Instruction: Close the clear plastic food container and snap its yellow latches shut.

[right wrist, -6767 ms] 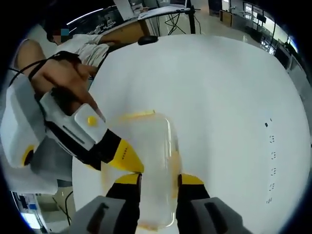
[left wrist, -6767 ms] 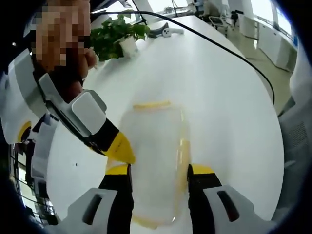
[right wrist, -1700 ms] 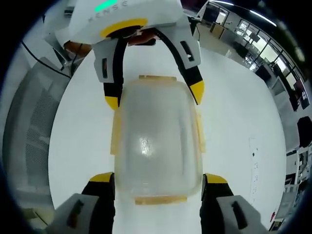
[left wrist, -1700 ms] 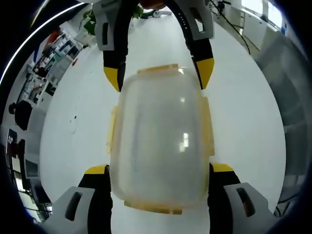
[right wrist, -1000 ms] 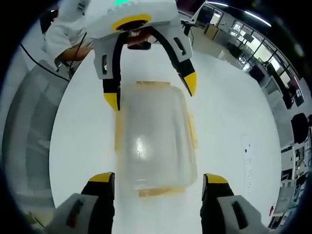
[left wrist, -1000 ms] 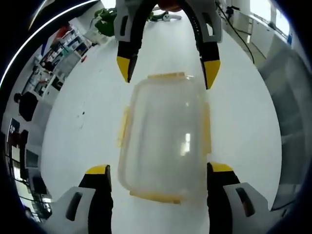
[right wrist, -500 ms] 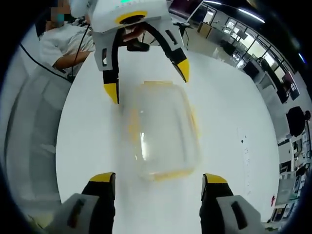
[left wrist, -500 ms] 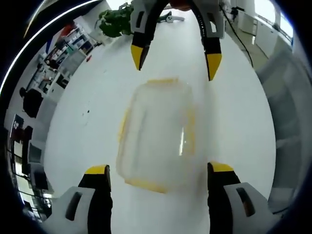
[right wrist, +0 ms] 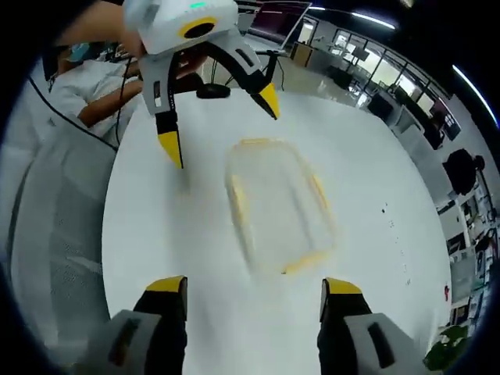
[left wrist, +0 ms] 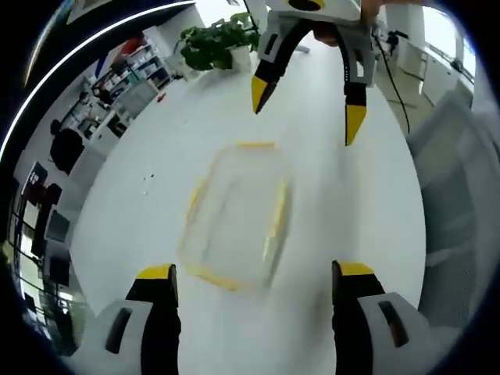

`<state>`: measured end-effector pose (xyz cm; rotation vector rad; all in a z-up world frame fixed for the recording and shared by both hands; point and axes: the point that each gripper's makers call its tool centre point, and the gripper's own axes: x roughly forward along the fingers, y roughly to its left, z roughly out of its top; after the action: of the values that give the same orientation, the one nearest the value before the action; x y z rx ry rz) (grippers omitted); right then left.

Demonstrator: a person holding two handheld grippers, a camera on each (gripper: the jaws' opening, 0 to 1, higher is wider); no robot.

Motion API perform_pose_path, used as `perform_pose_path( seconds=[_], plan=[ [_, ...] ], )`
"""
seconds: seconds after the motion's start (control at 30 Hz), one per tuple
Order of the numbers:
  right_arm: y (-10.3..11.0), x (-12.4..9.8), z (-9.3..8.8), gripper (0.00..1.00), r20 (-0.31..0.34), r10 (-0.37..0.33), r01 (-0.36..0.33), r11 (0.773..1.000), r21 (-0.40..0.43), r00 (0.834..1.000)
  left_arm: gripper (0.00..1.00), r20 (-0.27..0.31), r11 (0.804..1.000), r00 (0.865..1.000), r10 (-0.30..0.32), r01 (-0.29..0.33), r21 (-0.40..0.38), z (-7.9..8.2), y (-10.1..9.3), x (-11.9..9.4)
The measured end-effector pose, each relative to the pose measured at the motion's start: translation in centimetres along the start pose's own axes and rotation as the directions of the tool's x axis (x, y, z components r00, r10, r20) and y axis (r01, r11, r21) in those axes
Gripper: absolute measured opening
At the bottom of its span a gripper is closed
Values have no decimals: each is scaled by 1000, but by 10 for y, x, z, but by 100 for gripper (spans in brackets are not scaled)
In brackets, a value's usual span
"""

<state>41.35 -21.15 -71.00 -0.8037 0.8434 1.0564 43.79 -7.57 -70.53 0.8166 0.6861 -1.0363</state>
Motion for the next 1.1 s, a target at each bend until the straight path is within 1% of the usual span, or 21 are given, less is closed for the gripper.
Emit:
perform_pose_path(
  seconds=[0.07, 0.17, 0.2, 0.27, 0.3, 0.33, 0.4, 0.47, 0.53, 0.6, 0.63, 0.67, 0.73, 0.83, 0.87, 0.93, 0.97, 1.03, 1.1],
  plan=[
    [6, -1, -2, 69, 21, -22, 22, 1000, 12, 1000, 78, -1, 1000, 1000, 11, -11, 7, -5, -7, 0],
    [10, -6, -1, 69, 53, -60, 58, 997, 54, 997, 79, 17, 1000, 1000, 16, -16, -14, -6, -13, -3],
    [13, -8, -2, 68, 69, -65, 60, 995, 77, 996, 79, 44, 999, 999, 28, -26, -39, -4, -15, -6],
    [15, -10, -3, 67, 96, -86, 73, 988, 133, 992, 79, 71, 997, 997, 41, -36, -75, -1, -18, -9],
    [17, -11, -6, 68, 98, -94, 79, 987, 143, 991, 79, 107, 994, 993, 53, -42, -105, 3, -19, -12],
    [20, -12, -9, 68, 96, -94, 80, 987, 139, 991, 79, 121, 992, 991, 64, -49, -119, 4, -20, -13],
    [24, -14, -14, 68, 99, -112, 95, 982, 161, 989, 79, 117, 991, 991, 66, -51, -127, 0, -24, -16],
    [31, -15, -18, 68, 108, -119, 97, 976, 194, 987, 79, 124, 984, 989, 79, -57, -171, -3, -26, -19],
    [34, -16, -22, 70, 118, -143, 116, 970, 215, 983, 79, 148, 973, 984, 102, -68, -221, -3, -27, -22],
    [41, -18, -25, 70, 124, -149, 117, 964, 238, 981, 80, 162, 964, 980, 114, -70, -256, -5, -31, -26],
    [43, -18, -26, 71, 125, -154, 120, 963, 240, 980, 80, 162, 963, 980, 116, -71, -261, -6, -32, -27],
    [46, -20, -28, 70, 131, -160, 122, 959, 257, 978, 80, 157, 957, 979, 126, -78, -281, -11, -34, -28],
    [49, -22, -29, 70, 144, -173, 126, 950, 287, 974, 80, 179, 941, 974, 136, -71, -330, -15, -40, -30],
    [54, -27, -32, 70, 158, -194, 137, 939, 314, 968, 81, 171, 930, 975, 145, -74, -361, -28, -48, -32],
    [55, -28, -34, 70, 162, -203, 143, 936, 321, 966, 80, 165, 929, 976, 145, -76, -363, -32, -51, -33],
    [54, -35, -32, 70, 201, -247, 162, 917, 364, 948, 81, 171, 923, 974, 148, -74, -377, -39, -58, -36],
    [57, -38, -33, 70, 214, -257, 158, 906, 393, 942, 80, 174, 920, 973, 149, -72, -385, -43, -62, -38],
    [63, -41, -36, 70, 219, -262, 165, 910, 380, 940, 80, 185, 922, 970, 156, -76, -380, -48, -67, -43],
    [69, -44, -39, 69, 226, -264, 164, 909, 383, 938, 80, 193, 917, 968, 161, -74, -391, -53, -70, -47]
  ],
)
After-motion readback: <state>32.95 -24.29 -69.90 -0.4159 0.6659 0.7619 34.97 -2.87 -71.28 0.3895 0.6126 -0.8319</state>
